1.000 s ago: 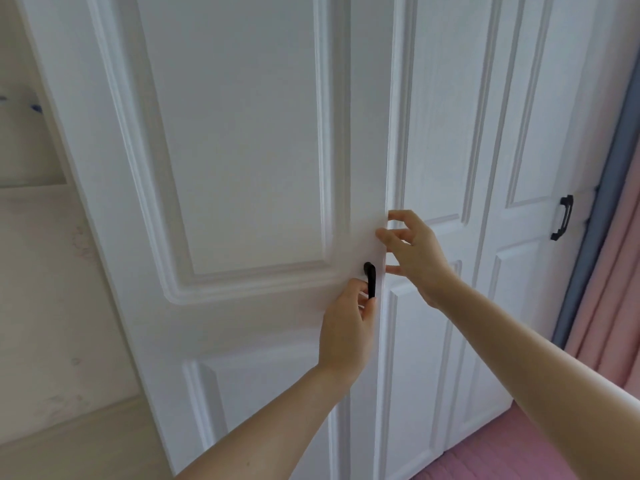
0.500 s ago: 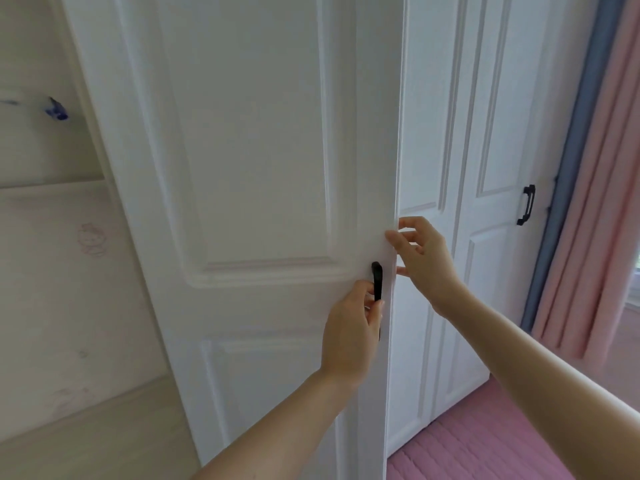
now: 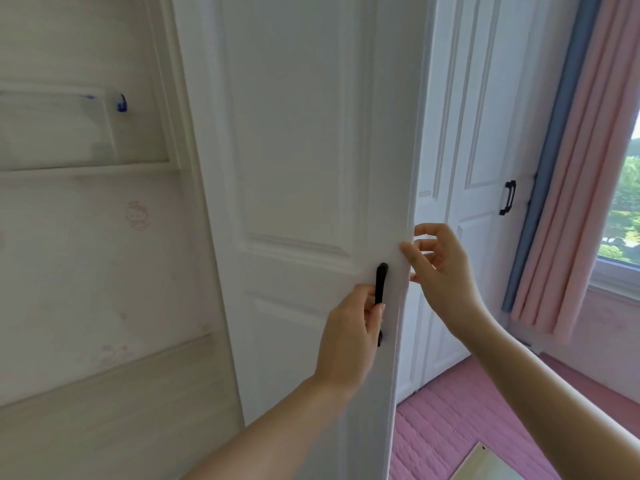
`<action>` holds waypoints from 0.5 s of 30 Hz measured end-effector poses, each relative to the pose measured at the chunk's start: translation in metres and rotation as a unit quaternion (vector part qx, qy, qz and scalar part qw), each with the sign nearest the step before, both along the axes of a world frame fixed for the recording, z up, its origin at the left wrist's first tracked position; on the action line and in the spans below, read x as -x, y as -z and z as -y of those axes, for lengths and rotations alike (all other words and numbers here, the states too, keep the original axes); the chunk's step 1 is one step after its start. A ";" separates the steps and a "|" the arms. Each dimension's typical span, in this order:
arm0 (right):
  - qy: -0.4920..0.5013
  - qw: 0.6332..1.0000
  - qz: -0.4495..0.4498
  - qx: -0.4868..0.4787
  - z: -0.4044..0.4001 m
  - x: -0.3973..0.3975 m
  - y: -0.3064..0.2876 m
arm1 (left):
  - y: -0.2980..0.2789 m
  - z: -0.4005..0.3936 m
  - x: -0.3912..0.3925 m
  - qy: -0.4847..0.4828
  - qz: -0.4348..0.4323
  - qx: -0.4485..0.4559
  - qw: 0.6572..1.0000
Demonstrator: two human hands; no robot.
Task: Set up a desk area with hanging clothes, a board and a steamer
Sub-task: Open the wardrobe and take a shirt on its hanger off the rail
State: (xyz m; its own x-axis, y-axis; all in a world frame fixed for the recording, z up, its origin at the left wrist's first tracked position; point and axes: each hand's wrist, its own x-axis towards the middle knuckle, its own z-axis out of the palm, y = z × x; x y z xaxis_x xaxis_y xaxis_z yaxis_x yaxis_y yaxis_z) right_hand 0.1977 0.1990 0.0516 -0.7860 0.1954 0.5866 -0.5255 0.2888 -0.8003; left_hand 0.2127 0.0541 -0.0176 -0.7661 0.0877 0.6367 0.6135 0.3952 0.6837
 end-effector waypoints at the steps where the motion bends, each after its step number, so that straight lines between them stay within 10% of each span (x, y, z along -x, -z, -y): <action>1: -0.005 1.000 0.000 -0.002 0.005 -0.012 -0.001 | 0.000 0.006 -0.010 -0.003 -0.002 -0.005 1.000; 15: -0.148 0.987 0.005 -0.056 0.092 -0.114 -0.004 | 0.012 0.102 -0.119 -0.119 -0.017 -0.025 0.992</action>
State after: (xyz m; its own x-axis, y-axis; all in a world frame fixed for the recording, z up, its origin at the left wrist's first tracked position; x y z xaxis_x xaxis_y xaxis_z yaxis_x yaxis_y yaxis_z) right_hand 0.3120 0.1075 0.0556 -0.8051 -0.1098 0.5829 -0.5919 0.2113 -0.7778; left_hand 0.3318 -0.0475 -0.0297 -0.7396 -0.1258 0.6612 0.5295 0.4976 0.6870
